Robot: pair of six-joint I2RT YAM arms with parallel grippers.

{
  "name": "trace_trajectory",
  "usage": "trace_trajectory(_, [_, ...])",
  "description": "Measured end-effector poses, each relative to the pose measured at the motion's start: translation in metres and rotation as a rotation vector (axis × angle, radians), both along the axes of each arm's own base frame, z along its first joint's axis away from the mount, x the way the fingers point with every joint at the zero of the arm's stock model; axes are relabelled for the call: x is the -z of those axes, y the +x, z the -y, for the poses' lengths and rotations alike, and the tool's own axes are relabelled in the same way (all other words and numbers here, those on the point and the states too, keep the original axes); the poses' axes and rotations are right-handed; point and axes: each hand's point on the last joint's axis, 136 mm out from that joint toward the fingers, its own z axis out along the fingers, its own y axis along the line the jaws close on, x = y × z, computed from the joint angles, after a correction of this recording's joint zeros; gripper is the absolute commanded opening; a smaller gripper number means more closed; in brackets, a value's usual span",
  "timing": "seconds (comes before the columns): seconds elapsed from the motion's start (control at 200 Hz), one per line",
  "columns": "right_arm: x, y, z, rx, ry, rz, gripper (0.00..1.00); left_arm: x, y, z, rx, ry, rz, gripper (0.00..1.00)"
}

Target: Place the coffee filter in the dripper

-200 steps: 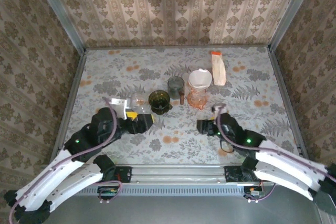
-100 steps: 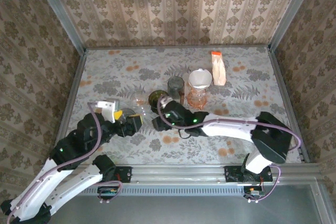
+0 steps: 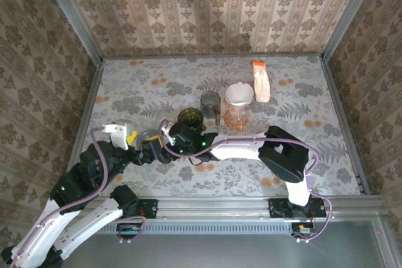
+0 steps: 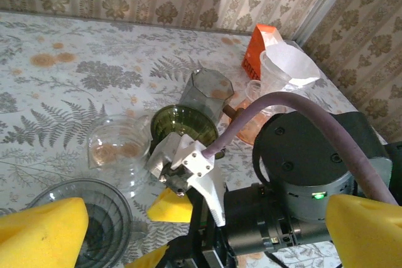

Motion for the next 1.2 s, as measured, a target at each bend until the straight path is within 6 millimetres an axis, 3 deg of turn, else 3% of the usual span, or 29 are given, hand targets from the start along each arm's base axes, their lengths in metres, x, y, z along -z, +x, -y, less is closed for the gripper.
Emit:
trace_trajectory(0.295, [0.0,-0.003,-0.025,-0.064,0.04,-0.031,0.73,-0.004,0.003,-0.01,-0.051,0.0,0.023,1.0])
trace_trajectory(0.525, [-0.009,-0.02,-0.046,-0.12,0.077,-0.051,0.73,-0.016,0.0,-0.018,-0.07,-0.045,0.067,1.0])
trace_trajectory(0.995, [0.001,-0.021,-0.041,-0.108,0.054,-0.046,0.68,-0.027,-0.007,-0.015,-0.025,-0.088,0.099,1.0])
trace_trajectory(1.2, [0.0,-0.025,-0.042,-0.124,0.058,-0.053,0.7,-0.043,-0.012,-0.009,0.022,-0.123,0.136,0.99])
